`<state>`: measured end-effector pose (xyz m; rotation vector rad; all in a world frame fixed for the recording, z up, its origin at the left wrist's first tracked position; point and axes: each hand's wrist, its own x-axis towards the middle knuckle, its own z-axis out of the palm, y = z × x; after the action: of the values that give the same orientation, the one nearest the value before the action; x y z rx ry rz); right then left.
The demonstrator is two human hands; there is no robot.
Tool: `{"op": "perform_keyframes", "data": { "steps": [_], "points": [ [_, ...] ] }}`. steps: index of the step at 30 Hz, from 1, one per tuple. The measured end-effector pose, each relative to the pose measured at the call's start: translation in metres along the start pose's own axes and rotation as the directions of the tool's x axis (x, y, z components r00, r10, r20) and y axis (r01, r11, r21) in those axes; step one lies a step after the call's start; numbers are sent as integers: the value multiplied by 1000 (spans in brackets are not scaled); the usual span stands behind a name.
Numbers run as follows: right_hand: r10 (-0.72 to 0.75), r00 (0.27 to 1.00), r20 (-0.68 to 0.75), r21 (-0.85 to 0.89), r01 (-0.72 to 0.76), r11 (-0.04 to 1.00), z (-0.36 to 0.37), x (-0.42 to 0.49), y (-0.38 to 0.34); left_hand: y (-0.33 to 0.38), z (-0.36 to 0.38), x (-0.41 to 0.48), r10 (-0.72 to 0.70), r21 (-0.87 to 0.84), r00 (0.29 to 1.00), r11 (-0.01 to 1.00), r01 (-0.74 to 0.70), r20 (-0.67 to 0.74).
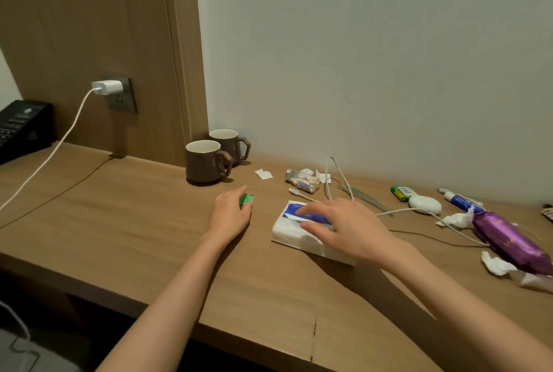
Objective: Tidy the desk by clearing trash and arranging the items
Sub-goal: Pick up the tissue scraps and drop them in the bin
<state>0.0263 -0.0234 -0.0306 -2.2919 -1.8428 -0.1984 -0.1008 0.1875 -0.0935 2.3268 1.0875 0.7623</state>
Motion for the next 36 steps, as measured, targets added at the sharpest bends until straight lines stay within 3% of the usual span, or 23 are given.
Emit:
{"op": "perform_keyframes", "data": {
  "steps": [8,15,19,22,27,36],
  "points": [
    [68,995,-75,314,-41,948,11,104,-5,-7,1,-1,58,-40,998,998,-58,-9],
    [135,990,51,278,-144,950,39,195,-1,-10,5,5,67,-33,998,997,-67,-16],
    [162,980,120,125,-177,976,61,222,6,-13,4,10,42,-65,999,997,-42,-5],
    [163,981,105,96,-173,980,71,228,8,-14,4,11,25,-101,1000,995,-26,-9],
    [173,984,41,186,-178,966,79,227,8,-12,3,10,-7,-133,1000,991,5,-16],
    [137,986,-91,330,-100,939,78,213,-2,-15,-5,7,-85,107,996,990,89,-41]
  ]
}}
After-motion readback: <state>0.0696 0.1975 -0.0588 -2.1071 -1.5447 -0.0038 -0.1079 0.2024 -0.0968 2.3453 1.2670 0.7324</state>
